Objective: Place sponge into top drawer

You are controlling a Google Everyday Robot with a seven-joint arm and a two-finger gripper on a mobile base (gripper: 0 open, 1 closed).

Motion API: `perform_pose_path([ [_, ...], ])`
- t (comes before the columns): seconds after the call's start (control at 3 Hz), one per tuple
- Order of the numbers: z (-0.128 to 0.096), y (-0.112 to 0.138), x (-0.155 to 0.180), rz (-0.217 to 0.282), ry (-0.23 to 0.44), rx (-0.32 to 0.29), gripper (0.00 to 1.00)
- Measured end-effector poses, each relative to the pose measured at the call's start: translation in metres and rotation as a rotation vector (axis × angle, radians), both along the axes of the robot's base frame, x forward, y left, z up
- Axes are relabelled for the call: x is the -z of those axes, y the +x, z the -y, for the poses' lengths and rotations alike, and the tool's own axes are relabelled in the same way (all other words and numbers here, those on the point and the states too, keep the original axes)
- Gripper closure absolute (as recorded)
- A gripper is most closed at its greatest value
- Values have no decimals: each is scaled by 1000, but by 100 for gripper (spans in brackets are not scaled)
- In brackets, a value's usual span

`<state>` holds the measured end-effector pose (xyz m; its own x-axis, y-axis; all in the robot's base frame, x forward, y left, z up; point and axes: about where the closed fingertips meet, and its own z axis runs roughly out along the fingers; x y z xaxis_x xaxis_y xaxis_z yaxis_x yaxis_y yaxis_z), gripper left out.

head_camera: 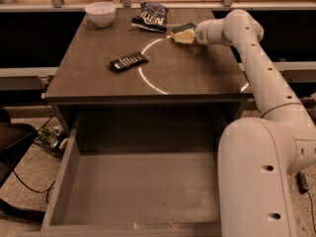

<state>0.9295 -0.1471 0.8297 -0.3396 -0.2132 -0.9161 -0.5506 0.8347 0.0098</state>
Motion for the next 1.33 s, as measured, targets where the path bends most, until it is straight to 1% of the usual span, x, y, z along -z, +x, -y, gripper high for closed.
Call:
perform_pose_path([
  [1.33,0,0,-1,0,0,0,100],
])
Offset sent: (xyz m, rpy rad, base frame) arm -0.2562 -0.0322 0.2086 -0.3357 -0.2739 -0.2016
